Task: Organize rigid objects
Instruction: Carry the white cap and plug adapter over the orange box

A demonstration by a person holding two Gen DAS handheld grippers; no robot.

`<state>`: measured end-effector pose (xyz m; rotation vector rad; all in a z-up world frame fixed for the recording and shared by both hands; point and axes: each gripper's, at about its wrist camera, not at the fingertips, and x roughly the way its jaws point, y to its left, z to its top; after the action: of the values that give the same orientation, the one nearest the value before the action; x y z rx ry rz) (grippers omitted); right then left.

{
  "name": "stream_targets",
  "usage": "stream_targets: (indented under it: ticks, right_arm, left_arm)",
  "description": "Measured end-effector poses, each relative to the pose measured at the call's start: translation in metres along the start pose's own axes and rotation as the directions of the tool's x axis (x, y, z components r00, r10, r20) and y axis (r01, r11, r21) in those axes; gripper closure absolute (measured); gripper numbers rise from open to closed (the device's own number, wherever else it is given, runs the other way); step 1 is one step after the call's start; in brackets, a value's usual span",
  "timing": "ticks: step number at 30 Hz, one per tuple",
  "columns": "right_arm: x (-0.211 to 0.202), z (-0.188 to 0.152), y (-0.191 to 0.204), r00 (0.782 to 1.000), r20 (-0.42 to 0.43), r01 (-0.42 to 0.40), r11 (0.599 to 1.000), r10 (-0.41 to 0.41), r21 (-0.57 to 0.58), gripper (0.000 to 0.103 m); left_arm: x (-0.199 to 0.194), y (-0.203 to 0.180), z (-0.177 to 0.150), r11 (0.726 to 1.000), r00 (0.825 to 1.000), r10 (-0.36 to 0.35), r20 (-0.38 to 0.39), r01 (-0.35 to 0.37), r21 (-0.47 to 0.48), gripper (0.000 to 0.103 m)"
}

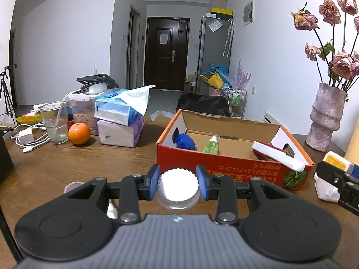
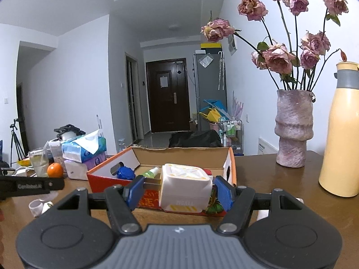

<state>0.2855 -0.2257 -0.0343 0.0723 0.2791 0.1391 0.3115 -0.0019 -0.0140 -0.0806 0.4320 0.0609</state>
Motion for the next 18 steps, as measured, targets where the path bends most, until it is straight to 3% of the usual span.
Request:
stream_targets:
  ticks: [18]
  right_arm:
    - [0.048, 0.016, -0.004, 1.000, 0.018, -0.006, 1.000, 0.005, 0.029, 0.037]
  left_arm:
    - [0.047, -0.020, 0.025, 1.000, 1.000, -0.001, 0.016, 0.001, -0.022, 0.066]
